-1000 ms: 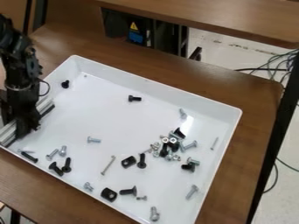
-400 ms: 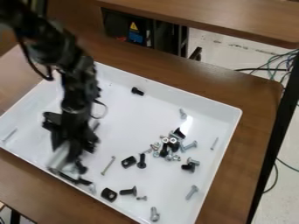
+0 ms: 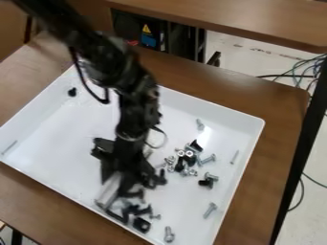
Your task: Sweep into pile
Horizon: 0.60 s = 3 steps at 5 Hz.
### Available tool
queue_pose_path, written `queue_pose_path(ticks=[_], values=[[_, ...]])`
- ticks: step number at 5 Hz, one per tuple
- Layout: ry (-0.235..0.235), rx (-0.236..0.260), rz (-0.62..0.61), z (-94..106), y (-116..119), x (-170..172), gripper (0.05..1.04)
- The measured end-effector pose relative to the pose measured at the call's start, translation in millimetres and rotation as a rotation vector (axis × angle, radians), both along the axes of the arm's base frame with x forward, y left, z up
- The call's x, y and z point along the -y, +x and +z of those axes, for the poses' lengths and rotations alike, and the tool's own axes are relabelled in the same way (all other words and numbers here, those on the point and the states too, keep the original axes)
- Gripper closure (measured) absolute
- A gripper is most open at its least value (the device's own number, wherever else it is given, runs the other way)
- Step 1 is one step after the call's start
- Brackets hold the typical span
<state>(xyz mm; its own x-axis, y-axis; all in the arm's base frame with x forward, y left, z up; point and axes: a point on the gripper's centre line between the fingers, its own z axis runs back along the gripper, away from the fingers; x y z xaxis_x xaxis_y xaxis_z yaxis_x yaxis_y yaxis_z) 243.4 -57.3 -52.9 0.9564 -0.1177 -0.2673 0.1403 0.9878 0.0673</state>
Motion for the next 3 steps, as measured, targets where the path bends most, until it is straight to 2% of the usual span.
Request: queue_pose_path(ticks=[1, 2, 3], values=[[-0.043, -0.018, 0.033, 5.1, 2.1, 18.8, 0.721], [-0.047, -0.035, 0.038, 10.5, 6.4, 14.8, 0.721], [-0.007, -0.018, 0.069, 19.7, 15.5, -16.4, 0.721]])
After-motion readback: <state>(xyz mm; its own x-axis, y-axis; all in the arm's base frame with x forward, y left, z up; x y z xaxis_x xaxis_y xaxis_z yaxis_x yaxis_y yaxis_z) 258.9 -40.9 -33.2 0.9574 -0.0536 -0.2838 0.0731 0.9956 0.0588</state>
